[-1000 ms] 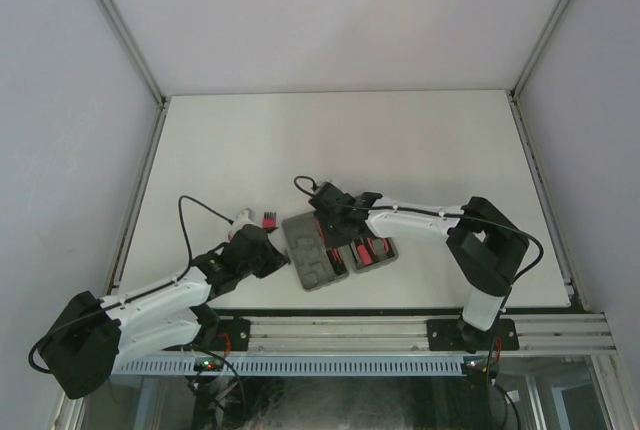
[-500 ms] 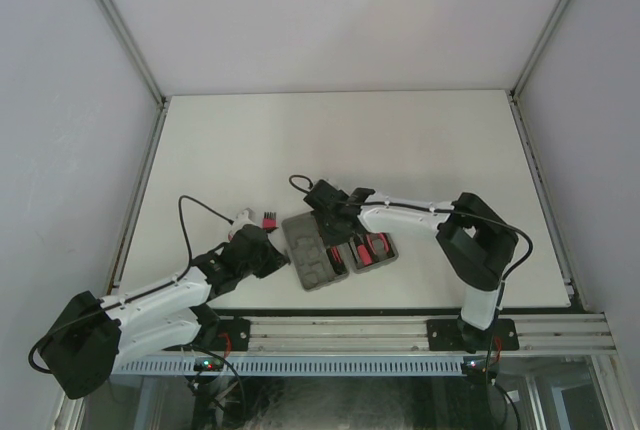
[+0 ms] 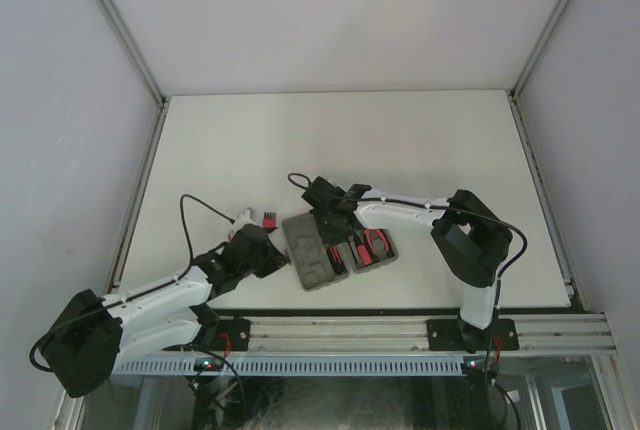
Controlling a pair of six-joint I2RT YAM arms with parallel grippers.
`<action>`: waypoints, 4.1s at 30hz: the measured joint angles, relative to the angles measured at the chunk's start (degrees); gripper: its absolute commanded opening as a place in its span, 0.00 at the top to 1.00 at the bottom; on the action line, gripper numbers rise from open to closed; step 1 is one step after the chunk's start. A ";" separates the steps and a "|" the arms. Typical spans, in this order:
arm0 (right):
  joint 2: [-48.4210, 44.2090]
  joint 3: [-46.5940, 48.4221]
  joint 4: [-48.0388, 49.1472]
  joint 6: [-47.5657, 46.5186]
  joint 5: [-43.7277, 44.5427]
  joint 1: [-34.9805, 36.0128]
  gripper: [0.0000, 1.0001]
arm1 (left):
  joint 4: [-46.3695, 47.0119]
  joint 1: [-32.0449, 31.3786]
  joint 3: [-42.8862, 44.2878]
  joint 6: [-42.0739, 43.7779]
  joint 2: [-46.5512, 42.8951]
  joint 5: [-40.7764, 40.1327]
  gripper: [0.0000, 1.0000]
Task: Sort the tools into containers
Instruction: Place the utility knife in the storage box, then pick up the engineering item from the center of the board.
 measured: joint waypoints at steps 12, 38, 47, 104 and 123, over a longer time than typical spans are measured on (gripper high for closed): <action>1.46 -2.29 2.73 0.22 -0.52 0.33 1.00 | -0.07 0.04 1.38 1.53 2.27 0.59 1.00; -29.46 -14.84 2.95 1.68 9.60 7.56 0.56 | -6.67 0.04 12.79 13.97 13.86 2.93 0.95; -40.87 -29.44 3.72 7.58 13.99 7.28 0.54 | -10.03 0.15 17.99 16.63 15.39 2.14 0.89; -50.34 -37.99 8.00 8.22 11.43 5.49 0.54 | -20.98 27.34 21.84 25.33 21.57 -8.35 0.39; -49.33 -37.99 9.14 8.24 10.73 5.44 0.54 | -21.27 26.88 21.97 25.68 18.73 -8.17 0.56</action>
